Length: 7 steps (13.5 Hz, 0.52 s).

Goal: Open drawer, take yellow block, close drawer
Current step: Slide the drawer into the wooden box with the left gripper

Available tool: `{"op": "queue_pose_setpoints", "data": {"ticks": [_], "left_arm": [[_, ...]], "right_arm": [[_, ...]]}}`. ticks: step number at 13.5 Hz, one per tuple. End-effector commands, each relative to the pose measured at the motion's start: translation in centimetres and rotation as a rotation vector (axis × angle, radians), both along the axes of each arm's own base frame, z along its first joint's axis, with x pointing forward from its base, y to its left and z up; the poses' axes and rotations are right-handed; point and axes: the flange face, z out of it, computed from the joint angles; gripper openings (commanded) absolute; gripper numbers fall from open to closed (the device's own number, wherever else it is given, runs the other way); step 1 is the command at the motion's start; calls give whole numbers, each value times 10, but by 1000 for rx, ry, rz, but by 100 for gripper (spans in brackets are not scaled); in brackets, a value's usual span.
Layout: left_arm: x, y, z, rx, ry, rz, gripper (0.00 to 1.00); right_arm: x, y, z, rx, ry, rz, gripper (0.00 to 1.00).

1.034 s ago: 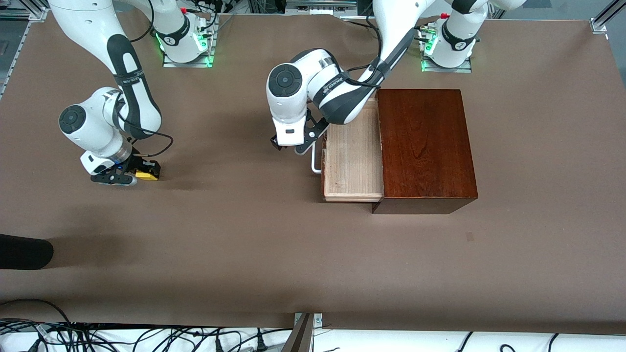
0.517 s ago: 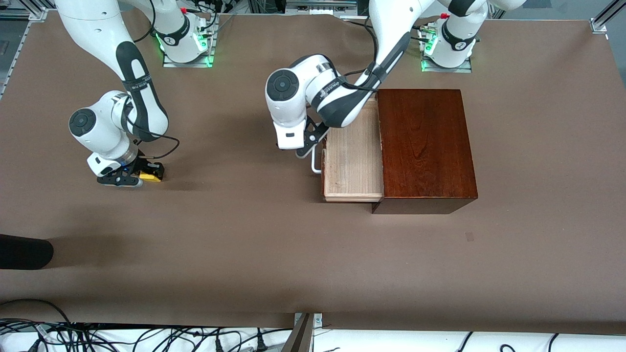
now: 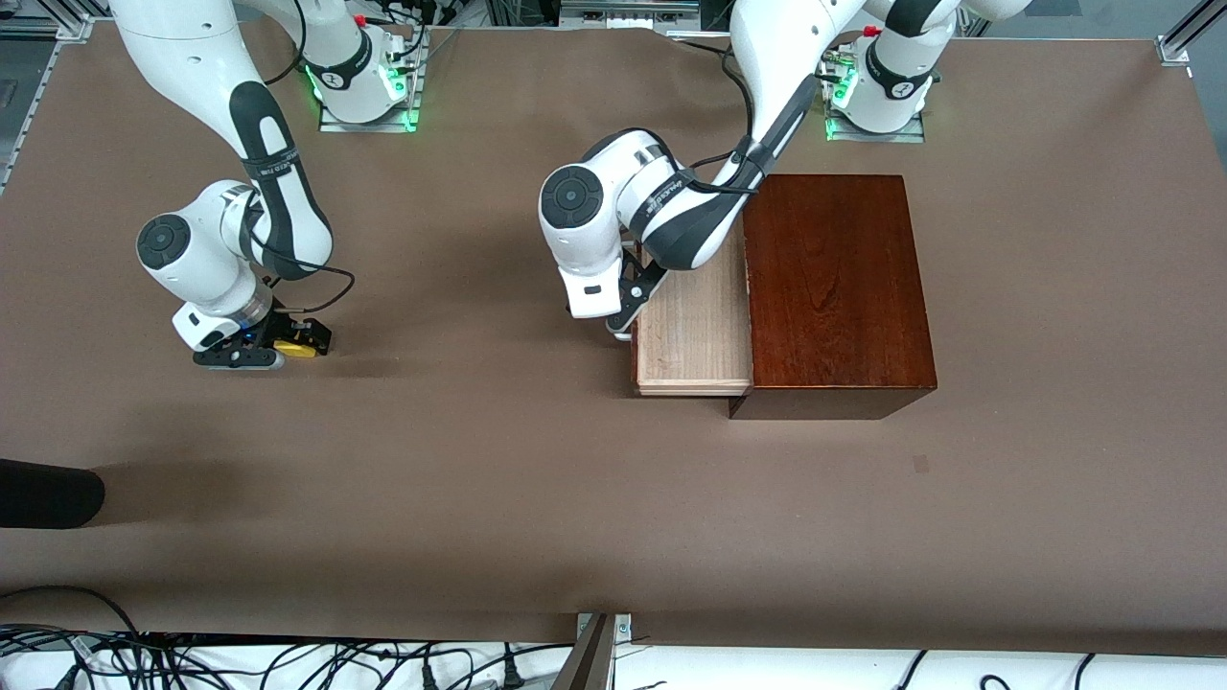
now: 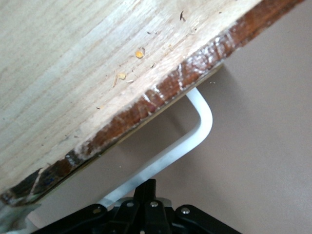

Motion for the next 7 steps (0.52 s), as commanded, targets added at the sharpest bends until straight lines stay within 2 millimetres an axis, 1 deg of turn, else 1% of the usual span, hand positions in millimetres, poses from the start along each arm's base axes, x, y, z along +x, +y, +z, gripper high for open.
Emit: {"op": "queue_pose_setpoints", "data": {"ticks": [1, 2, 4, 6, 7], "left_arm": [[6, 23, 8, 123, 9, -48, 0], [6, 30, 11, 135, 24, -70, 0], [18, 57, 27, 135, 36, -91, 0], [30, 92, 31, 137, 65, -117, 0], [38, 106, 33, 134, 73, -132, 0]], "right_arm": [[8, 3, 26, 53, -20, 29, 100], [11, 4, 32, 67, -12, 34, 100], [22, 3, 53, 95, -8, 54, 100], [35, 2, 71, 128, 27, 68, 100], [40, 2, 80, 130, 43, 83, 100]]}}
